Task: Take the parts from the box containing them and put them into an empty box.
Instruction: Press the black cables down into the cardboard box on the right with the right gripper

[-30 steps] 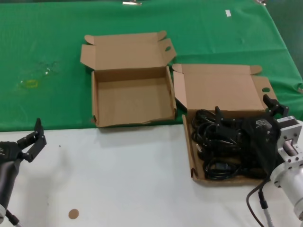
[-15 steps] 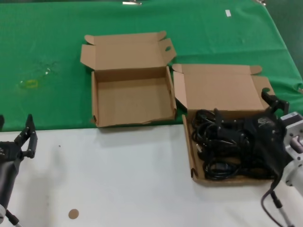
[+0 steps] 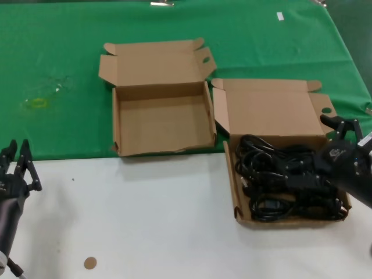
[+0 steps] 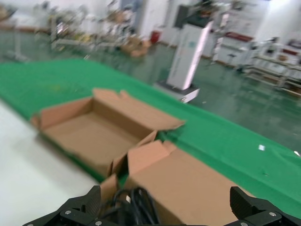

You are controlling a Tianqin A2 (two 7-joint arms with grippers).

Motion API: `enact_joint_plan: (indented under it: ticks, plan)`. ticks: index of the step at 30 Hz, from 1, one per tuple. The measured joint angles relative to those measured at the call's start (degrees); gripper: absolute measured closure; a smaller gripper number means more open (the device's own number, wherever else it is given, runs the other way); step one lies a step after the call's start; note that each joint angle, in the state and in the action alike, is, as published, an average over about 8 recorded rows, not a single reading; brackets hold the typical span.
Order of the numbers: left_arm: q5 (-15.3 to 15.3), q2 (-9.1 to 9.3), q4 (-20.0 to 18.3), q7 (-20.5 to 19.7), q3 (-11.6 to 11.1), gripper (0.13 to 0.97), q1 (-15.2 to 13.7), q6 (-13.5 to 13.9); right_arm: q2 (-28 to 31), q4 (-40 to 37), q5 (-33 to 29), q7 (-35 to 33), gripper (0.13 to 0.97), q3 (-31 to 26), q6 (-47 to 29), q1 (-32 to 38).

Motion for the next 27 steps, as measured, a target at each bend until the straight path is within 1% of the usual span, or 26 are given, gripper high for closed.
enact_joint_plan:
  ticks: [5,8,12,16,22,27]
  plan:
    - [0.00,0.00,0.00,0.00,0.00,0.893,0.00,0.00,4.03,-1.79,-2.90,0.94,0.129,-0.12,-5.96,0.76]
    - [0.00,0.00,0.00,0.00,0.00,0.893,0.00,0.00,5.35,-3.20,-5.23,1.11,0.129,0.27,-9.91,1.15]
    - [0.00,0.00,0.00,0.00,0.00,0.922,0.00,0.00,6.13,-5.28,-8.48,0.92,0.129,1.04,-15.21,1.86]
    - [0.00,0.00,0.00,0.00,0.00,0.951,0.00,0.00,5.86,-7.57,-11.37,0.23,0.129,1.85,-20.15,2.88]
    - [0.00,0.00,0.00,0.00,0.00,0.952,0.00,0.00,3.83,-11.40,-15.13,-1.68,0.129,2.71,-26.74,4.97]
    - [0.00,0.00,0.00,0.00,0.00,0.953,0.00,0.00,1.58,-13.98,-18.10,-2.89,0.137,3.10,-30.58,6.74]
